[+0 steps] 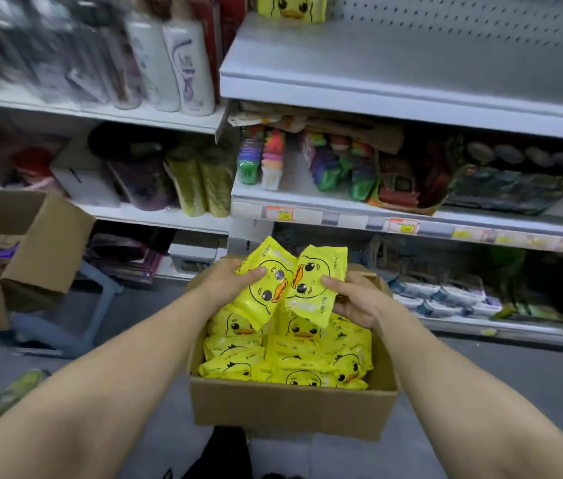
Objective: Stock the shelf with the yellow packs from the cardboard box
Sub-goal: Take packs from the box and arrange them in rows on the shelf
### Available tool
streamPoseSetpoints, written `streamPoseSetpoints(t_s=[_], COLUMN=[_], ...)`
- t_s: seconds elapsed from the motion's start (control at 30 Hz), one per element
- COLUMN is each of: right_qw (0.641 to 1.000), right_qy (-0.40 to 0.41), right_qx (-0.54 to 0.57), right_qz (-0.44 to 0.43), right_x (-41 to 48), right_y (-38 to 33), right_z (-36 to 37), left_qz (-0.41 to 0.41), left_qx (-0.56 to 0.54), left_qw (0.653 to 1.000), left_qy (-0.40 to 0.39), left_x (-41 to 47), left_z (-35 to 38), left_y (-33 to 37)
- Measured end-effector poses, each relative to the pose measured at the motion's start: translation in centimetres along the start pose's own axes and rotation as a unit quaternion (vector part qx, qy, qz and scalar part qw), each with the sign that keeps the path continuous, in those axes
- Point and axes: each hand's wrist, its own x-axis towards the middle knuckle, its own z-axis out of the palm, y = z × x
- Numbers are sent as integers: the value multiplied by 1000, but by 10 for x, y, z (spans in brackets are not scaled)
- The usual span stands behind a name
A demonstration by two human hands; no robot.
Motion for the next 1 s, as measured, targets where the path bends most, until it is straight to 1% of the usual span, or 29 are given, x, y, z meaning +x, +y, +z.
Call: streamPoseSetpoints(t_s=[0.1, 0.2, 0.4, 0.57, 0.77, 0.9, 1.0], right_qw=[999, 998, 992, 979, 967, 951, 940], right_qy=[-12, -16, -29, -40, -41, -7, 9], right_qx=[-19, -14, 33, 75, 6, -82, -119], right_qz=[-25, -54, -115, -185, -250, -297, -320], right_x=[-11, -23, -43, -51, -57, -53, -49], right_y=[-20, -43, -83, -119, -172, -222, -265], right_z=[4, 2, 0, 6, 18, 18, 20], left_qz=[17, 46, 92, 135, 181, 216, 235], left_qx=[-27, -20, -42, -31, -12, 11, 24], left_qw=[999, 999, 994, 988, 981, 974, 970], left_qy=[-14, 10, 45, 67, 64, 63, 54], left_x=[-18, -27, -35, -34, -15, 6, 29], left_z=[-7, -17, -33, -47, -73, -96, -117], left_y=[31, 59, 107, 154, 218, 268, 304])
